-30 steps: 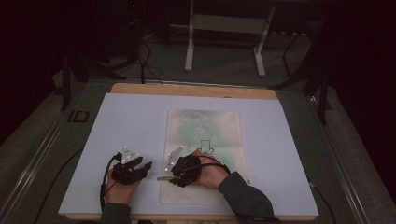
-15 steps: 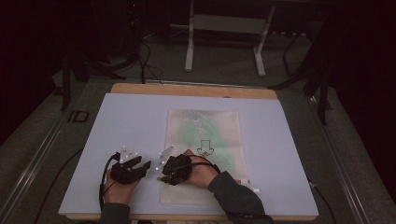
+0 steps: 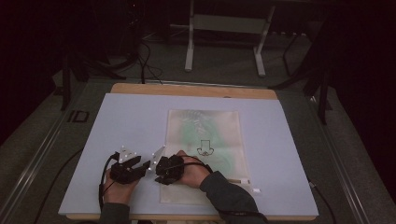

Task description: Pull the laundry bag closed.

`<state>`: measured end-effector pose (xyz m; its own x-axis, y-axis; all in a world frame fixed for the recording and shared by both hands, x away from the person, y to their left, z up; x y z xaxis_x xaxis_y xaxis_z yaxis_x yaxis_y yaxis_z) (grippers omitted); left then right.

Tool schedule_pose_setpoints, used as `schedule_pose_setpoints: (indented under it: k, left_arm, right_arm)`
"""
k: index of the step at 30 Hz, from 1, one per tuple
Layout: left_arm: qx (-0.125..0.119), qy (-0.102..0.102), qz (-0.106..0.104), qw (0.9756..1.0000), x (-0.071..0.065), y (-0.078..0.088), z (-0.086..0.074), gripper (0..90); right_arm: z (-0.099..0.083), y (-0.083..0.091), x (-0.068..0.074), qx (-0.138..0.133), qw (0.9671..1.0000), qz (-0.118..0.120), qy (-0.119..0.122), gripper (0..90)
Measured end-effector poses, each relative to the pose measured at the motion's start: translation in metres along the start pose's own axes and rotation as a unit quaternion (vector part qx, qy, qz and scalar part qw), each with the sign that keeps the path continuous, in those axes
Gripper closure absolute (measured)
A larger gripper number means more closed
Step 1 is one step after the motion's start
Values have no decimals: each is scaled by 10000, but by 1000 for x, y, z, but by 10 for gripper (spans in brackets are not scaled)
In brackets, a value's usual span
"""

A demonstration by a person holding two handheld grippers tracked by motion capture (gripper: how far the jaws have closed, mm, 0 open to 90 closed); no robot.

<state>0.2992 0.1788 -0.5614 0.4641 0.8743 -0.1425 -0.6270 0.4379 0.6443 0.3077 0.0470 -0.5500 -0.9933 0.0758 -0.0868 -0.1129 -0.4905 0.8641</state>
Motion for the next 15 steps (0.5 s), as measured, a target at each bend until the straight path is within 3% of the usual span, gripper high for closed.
schedule_pose_setpoints:
  k: [15]
  left_arm:
    - [-63,77,40,9999,5,3,0,536]
  right_arm:
    - [3,-10,-2,185,9998,57,-92,782]
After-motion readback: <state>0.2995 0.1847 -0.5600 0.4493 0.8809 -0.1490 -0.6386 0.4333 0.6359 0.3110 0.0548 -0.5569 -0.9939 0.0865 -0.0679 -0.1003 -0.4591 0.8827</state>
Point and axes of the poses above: each handheld gripper's, and its own axes: y roughly backward along the jaws, z roughly out of its top, x roughly to its left, the point moved 5 cm from there along -y, roughly forward along the jaws, and after that the axes turned 5 degrees about -z, right-handed, at the moved point
